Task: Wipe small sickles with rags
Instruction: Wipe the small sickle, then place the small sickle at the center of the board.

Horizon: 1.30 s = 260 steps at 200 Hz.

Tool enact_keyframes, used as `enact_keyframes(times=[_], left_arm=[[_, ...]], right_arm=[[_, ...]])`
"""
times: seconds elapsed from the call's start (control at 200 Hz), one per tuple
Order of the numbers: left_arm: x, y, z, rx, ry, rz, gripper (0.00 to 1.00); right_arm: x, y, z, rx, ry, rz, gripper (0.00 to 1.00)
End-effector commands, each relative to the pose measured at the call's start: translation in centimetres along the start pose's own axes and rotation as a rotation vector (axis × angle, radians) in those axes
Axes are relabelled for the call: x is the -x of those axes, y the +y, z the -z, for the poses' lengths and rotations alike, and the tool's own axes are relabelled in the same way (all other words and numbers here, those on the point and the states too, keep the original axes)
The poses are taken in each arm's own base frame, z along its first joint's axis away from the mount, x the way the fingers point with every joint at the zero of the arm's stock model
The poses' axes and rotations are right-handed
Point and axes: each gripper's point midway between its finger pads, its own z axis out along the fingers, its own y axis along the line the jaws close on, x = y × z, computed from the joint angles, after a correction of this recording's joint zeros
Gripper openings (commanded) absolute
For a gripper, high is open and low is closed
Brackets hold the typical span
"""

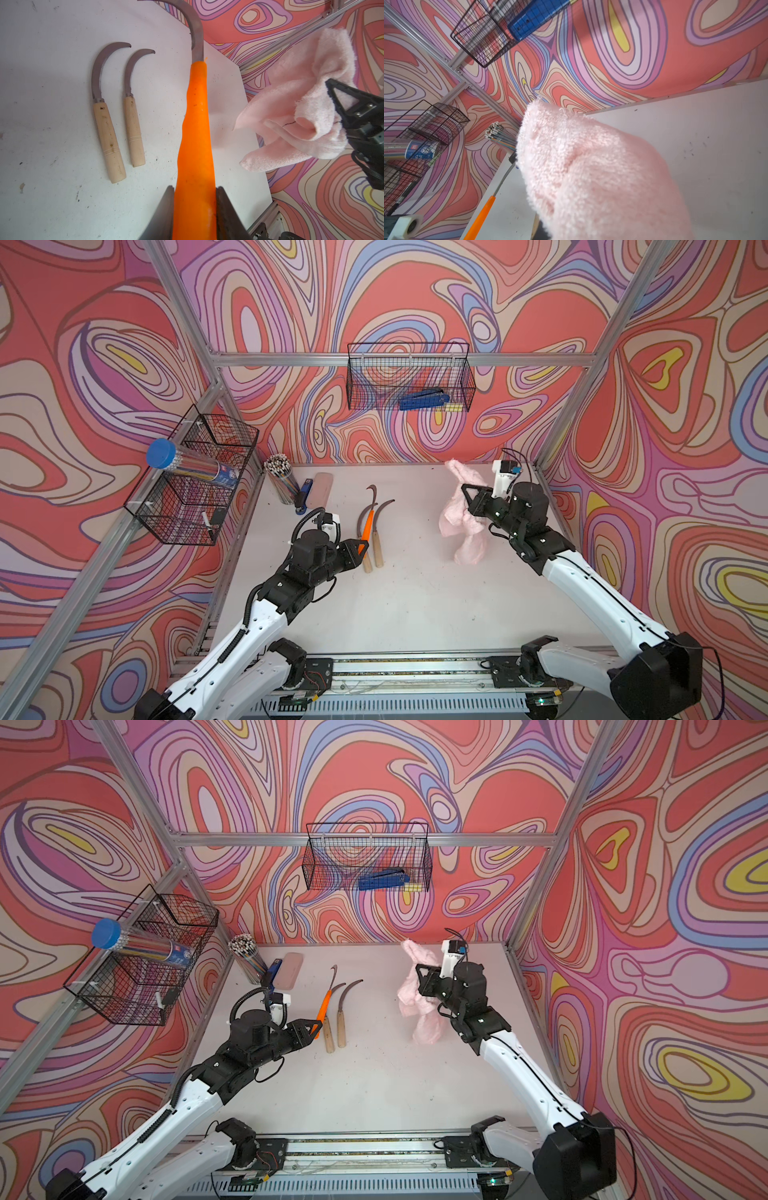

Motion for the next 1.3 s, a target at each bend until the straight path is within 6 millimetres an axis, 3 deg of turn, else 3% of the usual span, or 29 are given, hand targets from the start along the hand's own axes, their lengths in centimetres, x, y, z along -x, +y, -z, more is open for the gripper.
enact_keyframes(times=[0.0, 0.175, 0.356, 0.681, 0.811, 0.936, 1.202, 1.297], left_arm=[[1.5, -0.3, 0.3, 0.012, -0.068, -0.01, 0.0], [0.3, -1.5, -1.4, 0.037, -0.035, -0.069, 0.0], [-1.9, -3.7, -5.2, 0.069, 0.009, -0.157, 0.0], [-7.2, -7.2, -14.8, 0.141, 0.137, -0.269, 0.0], [-9.4, -8.1, -19.0, 0.167, 0.194, -0.3, 0.0], [-10.8, -8.9, -22.1, 0.176, 0.231, -0.312, 0.0], [-13.4, -8.8, -25.6, 0.226, 0.258, -0.367, 0.0], [-14.3, -7.8, -26.9, 0.239, 0.266, -0.371, 0.0]], right_arm=[[-0.8, -2.2, -0.1, -0.044, 0.015, -0.03, 0.0], [-0.5, -5.5, 0.5, -0.08, -0.002, -0.124, 0.0], [-1.1, -8.1, 3.0, -0.228, -0.045, -0.19, 0.0], [-2.8, -13.0, 13.0, -0.623, -0.168, -0.296, 0.0], [-4.2, -14.0, 15.0, -0.683, -0.174, -0.292, 0.0], [-6.5, -16.2, 15.4, -0.782, -0.141, -0.275, 0.0], [-9.2, -18.8, 13.0, -0.869, 0.004, -0.169, 0.0], [-10.3, -18.2, 11.4, -0.771, 0.022, -0.174, 0.0]])
